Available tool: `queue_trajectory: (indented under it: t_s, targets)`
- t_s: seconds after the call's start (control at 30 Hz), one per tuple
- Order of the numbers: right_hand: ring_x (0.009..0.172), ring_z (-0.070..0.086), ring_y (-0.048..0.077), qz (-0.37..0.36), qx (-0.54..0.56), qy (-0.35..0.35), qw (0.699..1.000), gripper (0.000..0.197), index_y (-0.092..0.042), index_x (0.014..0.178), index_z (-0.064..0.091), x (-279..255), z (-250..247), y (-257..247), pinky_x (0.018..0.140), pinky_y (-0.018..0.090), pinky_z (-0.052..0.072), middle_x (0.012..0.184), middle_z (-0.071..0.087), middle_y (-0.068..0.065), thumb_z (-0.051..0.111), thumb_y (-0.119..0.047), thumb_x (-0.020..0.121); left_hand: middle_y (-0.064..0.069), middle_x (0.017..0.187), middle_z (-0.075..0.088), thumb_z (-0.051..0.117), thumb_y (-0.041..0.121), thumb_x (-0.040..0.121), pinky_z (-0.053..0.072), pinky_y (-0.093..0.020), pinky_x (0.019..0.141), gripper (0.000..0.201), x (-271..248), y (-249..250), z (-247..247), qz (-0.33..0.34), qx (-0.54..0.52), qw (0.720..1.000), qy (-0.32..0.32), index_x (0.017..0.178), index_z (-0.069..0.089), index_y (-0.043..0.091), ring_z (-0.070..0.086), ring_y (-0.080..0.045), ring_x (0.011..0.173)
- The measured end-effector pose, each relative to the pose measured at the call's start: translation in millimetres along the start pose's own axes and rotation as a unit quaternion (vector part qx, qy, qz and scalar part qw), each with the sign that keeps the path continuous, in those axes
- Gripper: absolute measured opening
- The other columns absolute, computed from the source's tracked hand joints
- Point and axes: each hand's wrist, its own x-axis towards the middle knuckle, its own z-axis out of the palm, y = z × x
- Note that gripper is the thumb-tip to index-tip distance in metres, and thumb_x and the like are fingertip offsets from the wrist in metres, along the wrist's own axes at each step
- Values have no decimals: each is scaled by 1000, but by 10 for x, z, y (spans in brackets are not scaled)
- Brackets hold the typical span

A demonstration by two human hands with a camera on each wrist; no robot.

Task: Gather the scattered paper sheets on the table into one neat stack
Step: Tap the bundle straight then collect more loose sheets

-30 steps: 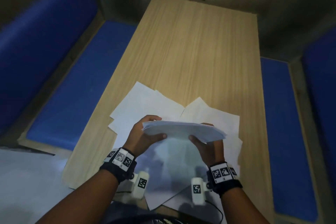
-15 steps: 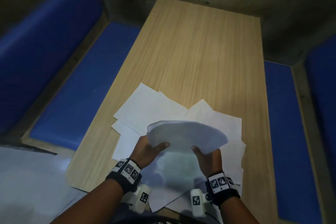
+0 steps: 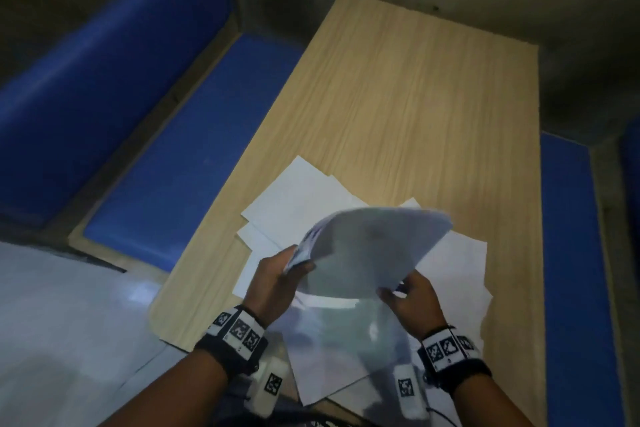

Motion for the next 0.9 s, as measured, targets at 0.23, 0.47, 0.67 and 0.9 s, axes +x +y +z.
queue_trajectory:
  t_s: [0.23,0.47,0.67,0.9]
  targets:
    - [108,59,18,-23,-133,-6,991,62,-19,130,54,979,-19,-405,95,37,49,125,60,2,80,-32,76,-14,95,73,81,17,84,46,-25,71,18,167,-108,-992,-36,-69,971,226,94,70,6,67,-25,90]
    - [138,39,26,15,-379,-66,923,107,-22,151,21,1720,497,-802,109,49,34,154,36,1,76,-59,67,-8,122,60,73,16,92,39,-32,96,41,-33,-215,-1567,-59,-68,944,318,126,57,2,57,-23,113]
    - [118,51,34,60,-471,-88,875,98,-17,133,35,1919,760,-837,98,51,39,127,51,11,89,-42,56,-11,116,62,72,17,93,39,-33,93,44,-173,-328,-1707,-110,-56,938,323,129,59,-2,56,-24,104]
    - [103,59,32,67,-405,-89,908,21,-26,90,61,1863,685,-872,87,40,31,93,65,2,74,-25,74,-12,115,63,74,24,91,40,-35,92,48,-179,-422,-1743,-132,-70,930,336,128,59,-2,59,-29,107]
